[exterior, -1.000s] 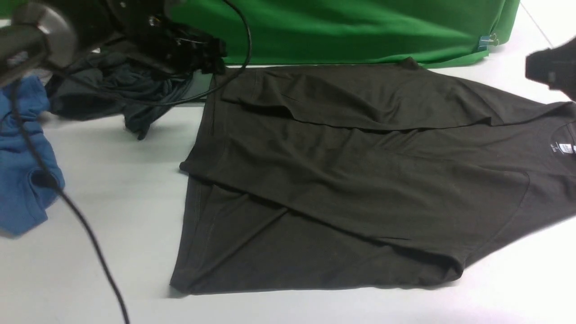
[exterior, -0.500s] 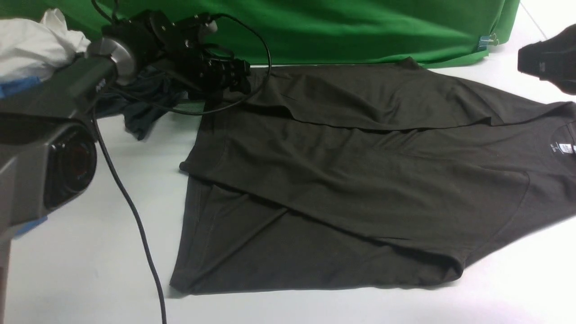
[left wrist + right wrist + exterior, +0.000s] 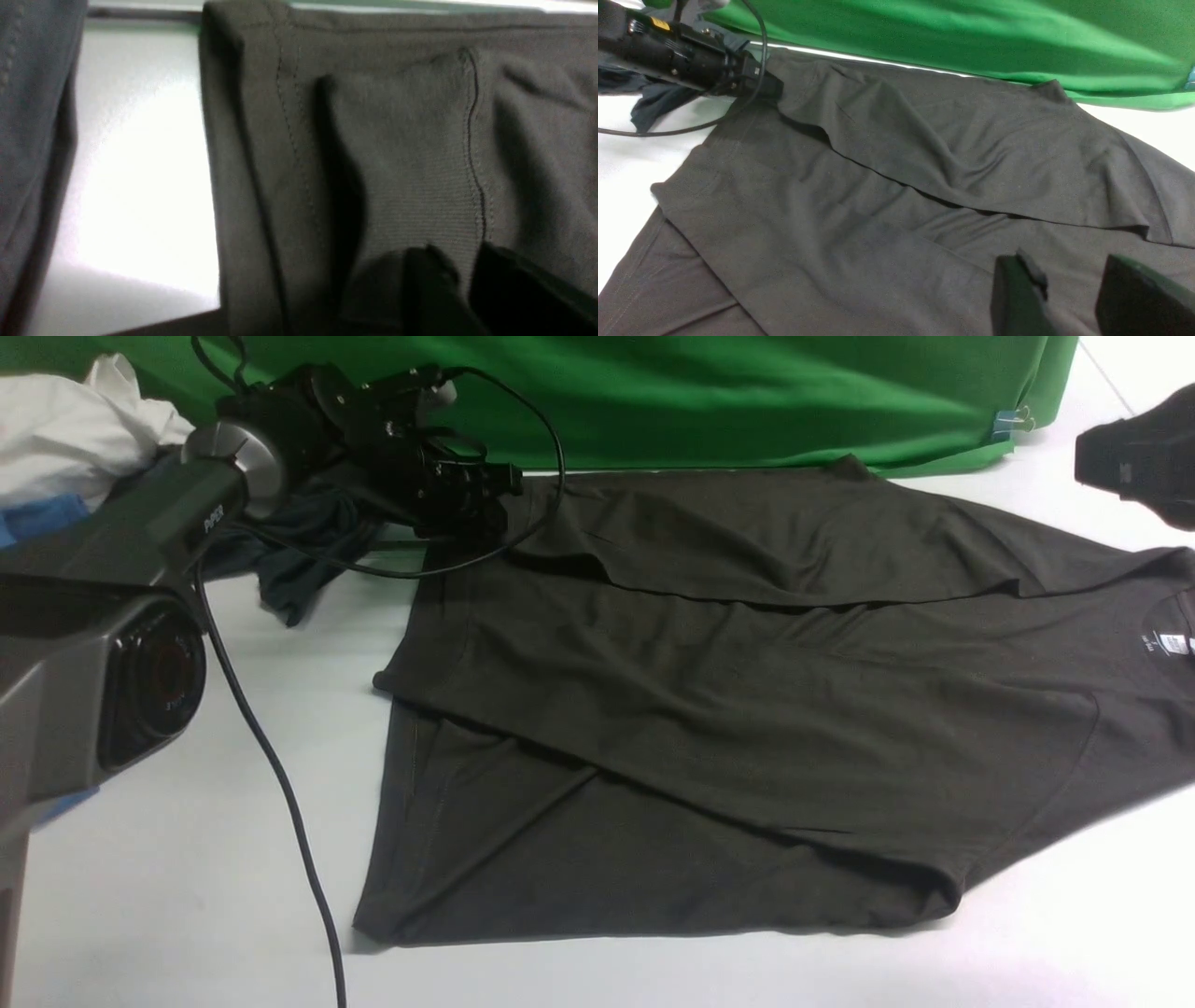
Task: Fold a long-sleeved shirt on a white desktop.
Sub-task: 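Grab the top left corner of the dark shirt with the left gripper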
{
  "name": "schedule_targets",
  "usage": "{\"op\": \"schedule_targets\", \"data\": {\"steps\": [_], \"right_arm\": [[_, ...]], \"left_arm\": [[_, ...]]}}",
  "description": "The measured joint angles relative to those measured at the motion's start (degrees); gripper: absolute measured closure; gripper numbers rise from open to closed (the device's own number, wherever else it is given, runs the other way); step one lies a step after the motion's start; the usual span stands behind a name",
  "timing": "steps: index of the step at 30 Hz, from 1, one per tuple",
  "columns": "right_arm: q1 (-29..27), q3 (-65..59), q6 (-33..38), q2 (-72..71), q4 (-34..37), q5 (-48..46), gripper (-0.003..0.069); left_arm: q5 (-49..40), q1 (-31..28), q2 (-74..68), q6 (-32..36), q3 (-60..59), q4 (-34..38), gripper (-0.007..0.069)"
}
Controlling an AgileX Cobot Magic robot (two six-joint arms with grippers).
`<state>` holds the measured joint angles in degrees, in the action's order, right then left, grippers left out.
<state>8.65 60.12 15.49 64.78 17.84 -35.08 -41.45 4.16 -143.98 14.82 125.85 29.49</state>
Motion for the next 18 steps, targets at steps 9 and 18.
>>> {"op": "schedule_targets", "data": {"steps": [9, 18], "right_arm": [[0.00, 0.00, 0.00, 0.00, 0.00, 0.00, 0.0417], [0.00, 0.00, 0.00, 0.00, 0.00, 0.00, 0.0417]], "left_arm": [[-2.52, -1.66, 1.06, 0.14, 2.55, 1.35, 0.0606], [-2.91, -0.62, 0.80, -3.15, 2.88, -10.31, 0.0484]]}}
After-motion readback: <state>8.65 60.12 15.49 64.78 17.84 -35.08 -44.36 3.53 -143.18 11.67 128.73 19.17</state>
